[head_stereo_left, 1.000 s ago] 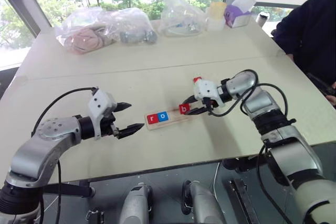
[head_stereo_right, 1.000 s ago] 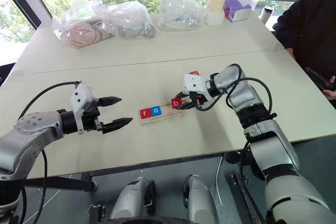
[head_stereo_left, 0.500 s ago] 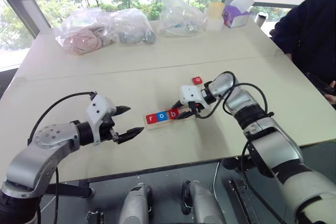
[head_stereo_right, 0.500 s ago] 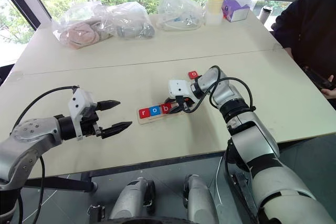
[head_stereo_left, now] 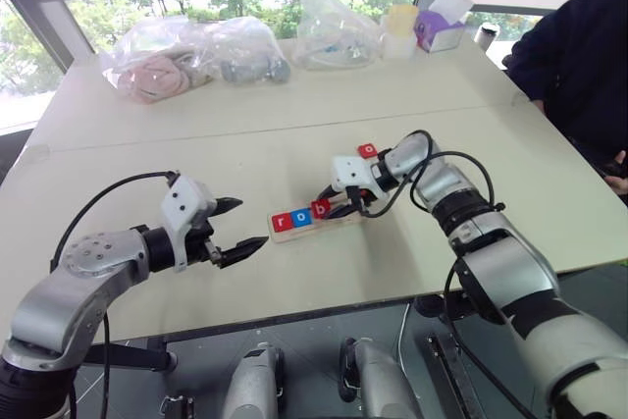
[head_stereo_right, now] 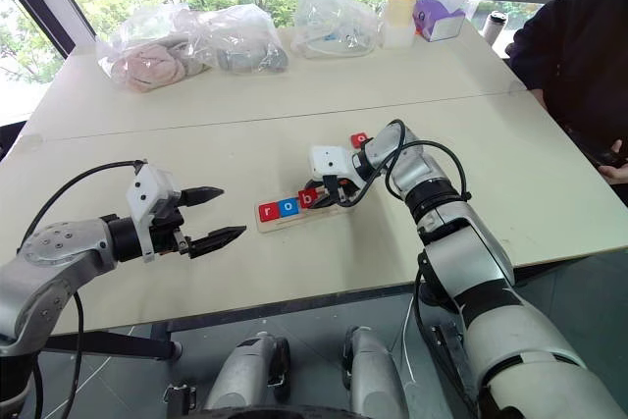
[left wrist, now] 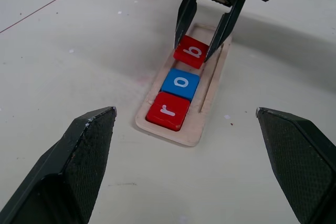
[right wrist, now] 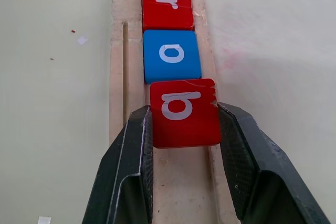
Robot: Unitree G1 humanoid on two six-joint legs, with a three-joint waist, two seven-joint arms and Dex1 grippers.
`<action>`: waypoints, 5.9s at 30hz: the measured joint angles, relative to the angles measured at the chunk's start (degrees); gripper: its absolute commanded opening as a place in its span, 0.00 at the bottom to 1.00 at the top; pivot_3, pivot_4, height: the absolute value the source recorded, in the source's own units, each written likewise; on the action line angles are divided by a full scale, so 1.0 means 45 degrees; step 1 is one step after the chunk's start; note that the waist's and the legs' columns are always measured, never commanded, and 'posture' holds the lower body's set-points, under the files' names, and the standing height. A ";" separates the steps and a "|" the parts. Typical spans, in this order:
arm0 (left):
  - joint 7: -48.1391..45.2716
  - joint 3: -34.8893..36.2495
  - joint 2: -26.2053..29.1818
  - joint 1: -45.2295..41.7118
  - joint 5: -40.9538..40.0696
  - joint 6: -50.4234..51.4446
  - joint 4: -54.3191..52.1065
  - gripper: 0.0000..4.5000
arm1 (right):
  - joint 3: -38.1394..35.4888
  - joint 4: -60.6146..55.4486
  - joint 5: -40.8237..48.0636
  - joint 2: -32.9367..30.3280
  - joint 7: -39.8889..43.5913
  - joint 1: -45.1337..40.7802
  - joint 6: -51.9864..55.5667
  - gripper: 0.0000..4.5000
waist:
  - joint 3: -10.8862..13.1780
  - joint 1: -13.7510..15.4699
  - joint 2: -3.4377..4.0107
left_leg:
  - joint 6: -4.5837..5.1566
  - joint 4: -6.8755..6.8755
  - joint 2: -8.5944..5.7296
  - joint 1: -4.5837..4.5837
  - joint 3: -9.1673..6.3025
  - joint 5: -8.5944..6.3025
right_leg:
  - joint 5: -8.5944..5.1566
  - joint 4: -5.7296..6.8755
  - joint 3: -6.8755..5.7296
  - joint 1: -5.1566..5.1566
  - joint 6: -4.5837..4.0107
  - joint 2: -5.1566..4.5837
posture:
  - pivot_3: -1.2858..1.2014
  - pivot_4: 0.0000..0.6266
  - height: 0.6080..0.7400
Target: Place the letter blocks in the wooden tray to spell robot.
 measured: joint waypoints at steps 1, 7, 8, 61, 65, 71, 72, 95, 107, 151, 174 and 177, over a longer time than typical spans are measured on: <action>0.0000 0.0000 0.0000 -0.0004 0.0000 0.0000 0.0000 1.00 | 0.0000 0.0000 -0.0029 0.0000 0.0007 0.0000 -0.0013 0.26 | 0.0000 -0.0004 0.0000 | 0.0000 0.0000 0.0000 0.0001 0.0000 0.0000 | 0.0000 0.0000 0.0000 0.0000 0.0000 0.0001 | 0.52 0.24 0.89; -0.0007 -0.0002 0.0000 -0.0036 -0.0001 0.0005 0.0000 1.00 | 0.0000 0.0000 -0.0039 0.0027 0.0073 0.0001 -0.0011 0.26 | 0.0000 -0.0008 0.0000 | 0.0000 -0.0001 0.0001 0.0004 0.0000 0.0000 | 0.0000 0.0002 0.0000 0.0000 0.0000 0.0001 | 0.52 0.24 0.89; -0.0012 -0.0002 0.0000 -0.0039 -0.0001 0.0005 0.0000 1.00 | -0.0001 -0.0001 -0.0039 0.0050 0.0100 0.0001 -0.0007 0.26 | 0.0000 -0.0008 0.0000 | 0.0000 -0.0001 0.0001 0.0004 0.0000 0.0000 | 0.0000 0.0002 0.0000 0.0000 -0.0001 0.0001 | 0.52 0.24 0.89; 0.0035 -0.0472 -0.0181 -0.0487 0.0147 -0.0154 0.0263 1.00 | -0.5036 0.1033 0.1452 0.1413 -1.3148 -0.0494 0.9033 0.91 | -0.0001 -0.0062 -0.0001 | 0.0002 -0.0015 0.0006 0.0010 -0.0029 0.0001 | -0.0008 -0.0001 0.0010 -0.0002 -0.0001 0.0006 | 0.52 0.24 0.89; 0.0135 -0.0468 -0.0181 -0.0382 0.0145 -0.0154 0.0208 1.00 | -0.5120 0.1366 0.1475 0.1640 -1.3285 -0.0695 0.8935 0.59 | -0.0001 -0.0081 -0.0002 | 0.0002 -0.0015 0.0009 0.0013 -0.0033 0.0001 | -0.0009 0.0000 0.0010 -0.0001 -0.0003 0.0009 | 0.52 0.24 0.89; 0.0290 -0.0468 -0.0183 -0.0308 0.0135 -0.0153 0.0154 1.00 | -0.5293 0.1575 0.1485 0.1755 -1.3550 -0.0802 0.8848 0.26 | -0.0003 -0.0076 -0.0004 | 0.0002 -0.0015 0.0008 0.0012 -0.0032 0.0001 | -0.0009 -0.0001 0.0010 0.0001 -0.0003 0.0006 | 0.52 0.24 0.89; 0.0293 -0.0468 -0.0184 -0.0308 0.0127 -0.0153 0.0138 1.00 | -0.5292 0.1574 0.1479 0.1763 -1.3562 -0.0802 0.8840 0.26 | -0.0003 -0.0075 -0.0004 | 0.0002 -0.0015 0.0008 0.0012 -0.0033 0.0001 | -0.0010 -0.0001 0.0010 0.0001 -0.0003 0.0007 | 0.52 0.24 0.89; -0.0087 -0.0909 -0.0408 -0.0595 0.0106 -0.0208 0.0197 1.00 | -0.6040 -1.8186 0.3136 -0.0032 -1.3639 0.6119 2.2854 0.26 | -0.0002 0.0014 -0.0002 | -0.0008 -0.0030 0.0016 -0.0047 -0.0049 -0.0007 | -0.0056 -0.0012 0.0003 -0.0059 -0.0015 -0.0010 | 0.52 0.24 0.89; -0.0383 -0.1093 -0.0437 -0.1015 0.0131 -0.0276 0.0649 1.00 | -0.6072 -1.9039 0.3949 0.0525 -1.3970 0.7601 2.3117 0.26 | -0.0001 -0.0004 -0.0003 | -0.0003 -0.0033 0.0009 -0.0111 -0.0053 -0.0005 | -0.0057 -0.0023 -0.0001 -0.0110 -0.0017 -0.0008 | 0.52 0.24 0.89; -0.0276 -0.1046 -0.0432 -0.0849 0.0120 -0.0248 0.0610 1.00 | -0.5862 -1.8772 0.3964 -0.0528 -1.5292 0.8465 2.2458 0.99 | 0.0081 0.0068 0.0144 | 0.0116 -0.0058 -0.0727 -0.0176 -0.1167 0.0080 | -0.0324 0.0041 -0.0476 0.0214 0.0249 -0.0393 | 0.52 0.24 0.89; -0.0554 -0.1041 -0.0353 -0.1094 0.0207 -0.0271 0.0749 1.00 | -0.2241 -1.0224 0.3715 -0.7454 -0.1931 0.6415 0.6113 0.99 | 0.0119 0.0055 0.0098 | 0.0126 -0.0053 -0.0724 -0.0164 -0.1113 0.0077 | -0.0338 0.0011 -0.0456 0.0225 0.0216 -0.0390 | 0.52 0.24 0.89; -0.0548 -0.1035 -0.0350 -0.1093 0.0254 -0.0274 0.0748 1.00 | -0.2121 -0.8932 0.3532 -0.7212 -0.1164 0.5657 0.5158 0.99 | 0.0119 0.0067 0.0097 | 0.0126 -0.0053 -0.0723 -0.0161 -0.1113 0.0077 | -0.0306 0.0017 -0.0454 0.0226 0.0233 -0.0388 | 0.52 0.24 0.89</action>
